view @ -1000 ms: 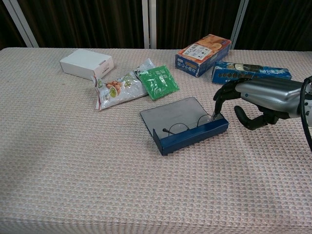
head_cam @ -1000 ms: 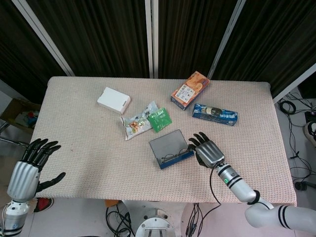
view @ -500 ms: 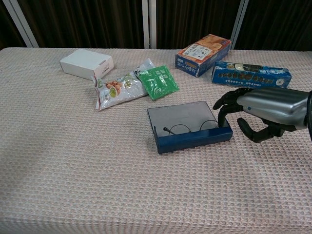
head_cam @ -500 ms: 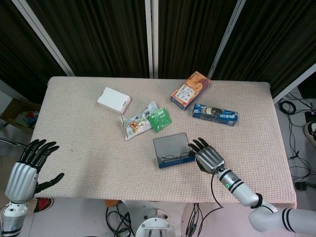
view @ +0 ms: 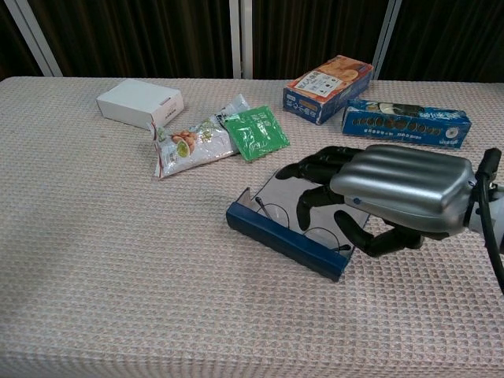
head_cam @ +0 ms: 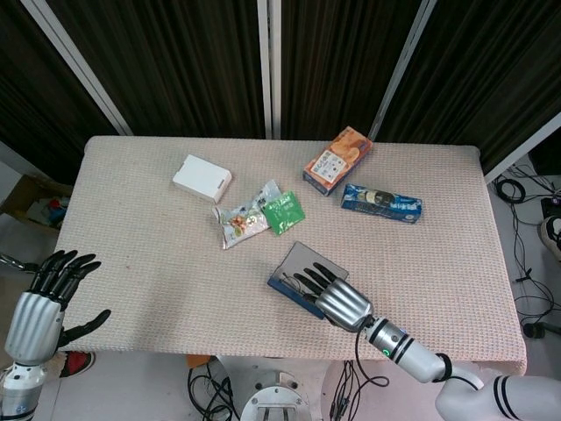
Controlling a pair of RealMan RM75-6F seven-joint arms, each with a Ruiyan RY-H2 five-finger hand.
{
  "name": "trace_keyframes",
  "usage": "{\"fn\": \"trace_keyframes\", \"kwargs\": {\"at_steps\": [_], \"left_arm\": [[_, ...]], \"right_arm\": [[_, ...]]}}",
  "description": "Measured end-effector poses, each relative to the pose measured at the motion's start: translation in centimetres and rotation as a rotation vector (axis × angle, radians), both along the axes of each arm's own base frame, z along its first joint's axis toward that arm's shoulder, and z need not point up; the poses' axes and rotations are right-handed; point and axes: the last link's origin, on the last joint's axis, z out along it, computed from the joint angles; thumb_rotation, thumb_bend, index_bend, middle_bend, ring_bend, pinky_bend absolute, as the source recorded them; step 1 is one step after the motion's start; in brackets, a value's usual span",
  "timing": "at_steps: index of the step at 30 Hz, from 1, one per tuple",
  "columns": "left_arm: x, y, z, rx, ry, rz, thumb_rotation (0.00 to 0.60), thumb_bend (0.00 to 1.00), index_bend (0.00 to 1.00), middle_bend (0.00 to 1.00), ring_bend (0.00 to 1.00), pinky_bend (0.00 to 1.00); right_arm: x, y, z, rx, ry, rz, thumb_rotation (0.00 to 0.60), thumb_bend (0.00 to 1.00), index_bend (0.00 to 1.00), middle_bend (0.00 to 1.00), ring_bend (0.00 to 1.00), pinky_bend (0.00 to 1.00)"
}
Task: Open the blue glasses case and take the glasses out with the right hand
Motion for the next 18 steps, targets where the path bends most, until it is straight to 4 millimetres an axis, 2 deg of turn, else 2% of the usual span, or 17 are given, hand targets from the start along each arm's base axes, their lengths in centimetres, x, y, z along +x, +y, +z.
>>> {"fn": "trace_keyframes", "kwargs": {"at_steps": [4, 9, 13, 18], "left_arm": [[0.1, -0.1, 0.0, 0.001, -0.002, -0.005, 0.600, 0.06, 0.22, 0.20, 0.12, 0.13], [0.1, -0.4, 0.0, 0.005, 0.001, -0.001, 0.600, 0.06, 0.22, 0.20, 0.12, 0.13], [-0.2, -0.6, 0.1, 0.008, 0.000, 0.017, 0.600, 0.06, 0.22, 0.20, 0.12, 0.13], [-0.4, -0.8, 0.1, 0.009, -0.003, 0.025, 0.600, 0.06, 0.22, 0.20, 0.12, 0.13]], "right_arm": [[2.5, -1.1, -0.5, 0.001, -0.023, 0.051, 0.600, 0.80, 0.36, 0.06, 0.00, 0.00], [5.0, -1.8, -3.4, 0.053, 0.038, 0.127, 0.600, 0.81, 0.36, 0.06, 0.00, 0.00], [6.0, -2.5, -5.2, 0.043, 0.107, 0.188, 0.600, 0.82, 0.36, 0.07, 0.00, 0.00], [5.8, -3.6, -5.9, -0.006, 0.185, 0.226, 0.600, 0.84, 0.38, 0.09, 0.00, 0.00]]}}
